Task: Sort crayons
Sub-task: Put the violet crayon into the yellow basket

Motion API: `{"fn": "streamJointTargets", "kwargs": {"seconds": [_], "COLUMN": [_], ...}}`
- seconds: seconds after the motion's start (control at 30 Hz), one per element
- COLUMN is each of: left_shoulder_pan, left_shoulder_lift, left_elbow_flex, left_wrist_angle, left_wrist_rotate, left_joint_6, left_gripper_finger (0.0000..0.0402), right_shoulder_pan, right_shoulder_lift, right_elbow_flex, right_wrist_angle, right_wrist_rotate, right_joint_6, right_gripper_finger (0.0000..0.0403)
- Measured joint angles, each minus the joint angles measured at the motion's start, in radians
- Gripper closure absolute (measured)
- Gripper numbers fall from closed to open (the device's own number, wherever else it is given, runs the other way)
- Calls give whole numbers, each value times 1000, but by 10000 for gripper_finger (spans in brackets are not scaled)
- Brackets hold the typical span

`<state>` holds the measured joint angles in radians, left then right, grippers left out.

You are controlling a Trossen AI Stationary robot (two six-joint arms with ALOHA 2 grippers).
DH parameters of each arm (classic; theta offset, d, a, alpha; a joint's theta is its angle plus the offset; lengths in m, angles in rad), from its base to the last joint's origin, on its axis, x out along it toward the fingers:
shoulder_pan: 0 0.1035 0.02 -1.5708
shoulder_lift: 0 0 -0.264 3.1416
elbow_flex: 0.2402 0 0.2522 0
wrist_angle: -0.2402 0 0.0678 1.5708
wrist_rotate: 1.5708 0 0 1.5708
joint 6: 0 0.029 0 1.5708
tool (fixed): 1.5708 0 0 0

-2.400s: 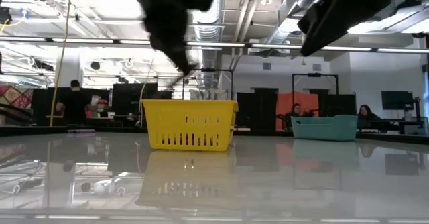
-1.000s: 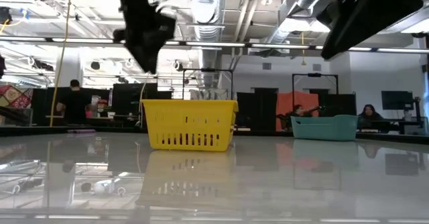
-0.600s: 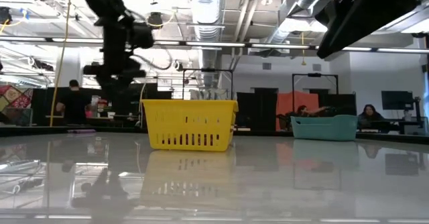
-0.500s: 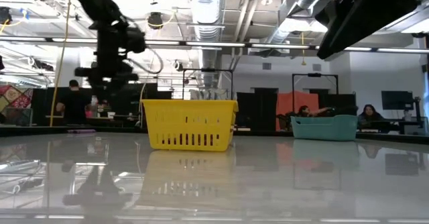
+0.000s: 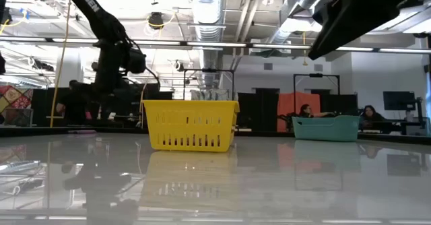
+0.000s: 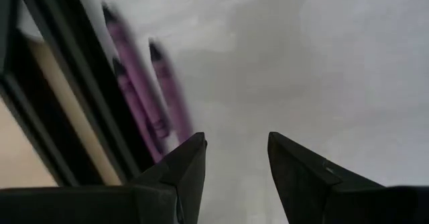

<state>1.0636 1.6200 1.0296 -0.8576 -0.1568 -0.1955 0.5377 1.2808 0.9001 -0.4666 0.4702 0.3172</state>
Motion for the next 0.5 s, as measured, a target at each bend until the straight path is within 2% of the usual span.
{"fn": "streamJointTargets", "kwargs": {"seconds": [0.23, 0.4, 0.5], "left_shoulder_pan": [37, 68, 92], "left_shoulder_lift": [18, 19, 20], "left_elbow_flex": [3, 20, 33], "left_wrist_angle": [107, 115, 94], "left_wrist_rotate": [-7, -30, 3], "left_joint_6": [-38, -64, -61], "left_gripper_finger": [251, 251, 251], "right_shoulder_pan": [11, 14, 14], "right_shoulder_lift": [0, 0, 0], "right_elbow_flex": [0, -1, -1], "right_wrist_angle": [-5, -5, -5], "right_wrist_rotate": [-1, -1, -1], "right_joint_6": [15, 15, 15], "right_gripper_finger": [265, 265, 265]}}
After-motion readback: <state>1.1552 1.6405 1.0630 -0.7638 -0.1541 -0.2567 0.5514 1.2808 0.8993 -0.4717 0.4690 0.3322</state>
